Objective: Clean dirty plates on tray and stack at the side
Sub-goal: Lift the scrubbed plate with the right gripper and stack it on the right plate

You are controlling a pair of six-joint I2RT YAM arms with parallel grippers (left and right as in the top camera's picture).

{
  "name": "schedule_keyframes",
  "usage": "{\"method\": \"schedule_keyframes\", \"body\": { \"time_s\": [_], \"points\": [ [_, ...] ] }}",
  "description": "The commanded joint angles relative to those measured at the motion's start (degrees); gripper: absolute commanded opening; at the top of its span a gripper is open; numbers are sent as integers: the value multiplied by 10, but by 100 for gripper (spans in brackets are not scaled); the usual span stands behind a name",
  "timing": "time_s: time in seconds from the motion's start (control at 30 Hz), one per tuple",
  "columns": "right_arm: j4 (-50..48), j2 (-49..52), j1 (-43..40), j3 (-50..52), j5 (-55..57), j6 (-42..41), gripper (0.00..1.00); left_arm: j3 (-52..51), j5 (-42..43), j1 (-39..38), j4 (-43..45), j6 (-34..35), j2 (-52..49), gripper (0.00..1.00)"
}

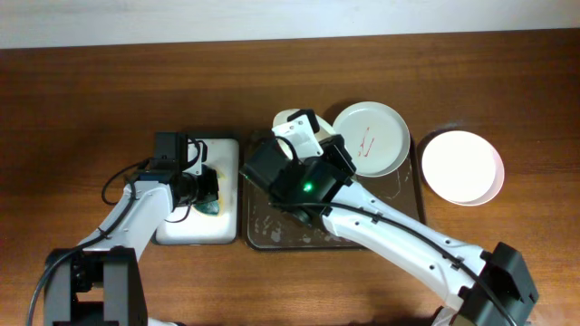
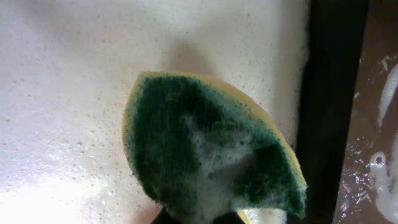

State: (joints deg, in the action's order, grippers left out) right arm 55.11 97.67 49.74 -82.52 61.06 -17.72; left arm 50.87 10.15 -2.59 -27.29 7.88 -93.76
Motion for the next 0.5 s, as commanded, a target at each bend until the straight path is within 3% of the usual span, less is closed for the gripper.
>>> {"method": "schedule_keyframes", "body": {
  "time_s": [0.0, 0.07, 0.13, 0.2, 0.47],
  "points": [
    [-2, -16, -55, -2, -80, -64, 4, -5, 10, 2, 9, -11, 5, 8],
    [2, -16, -91, -2, -132, -84, 4, -5, 10, 2, 19, -11, 5, 54],
    [5, -19, -131, -2, -181, -99, 4, -5, 10, 2, 30, -11, 5, 75],
    [6, -28, -188, -2, -247, -102, 4, -5, 3, 2, 38, -11, 5, 81],
    [26, -58, -434, -2, -480, -102, 4, -5, -11, 1, 52, -11, 1, 82]
  ]
}}
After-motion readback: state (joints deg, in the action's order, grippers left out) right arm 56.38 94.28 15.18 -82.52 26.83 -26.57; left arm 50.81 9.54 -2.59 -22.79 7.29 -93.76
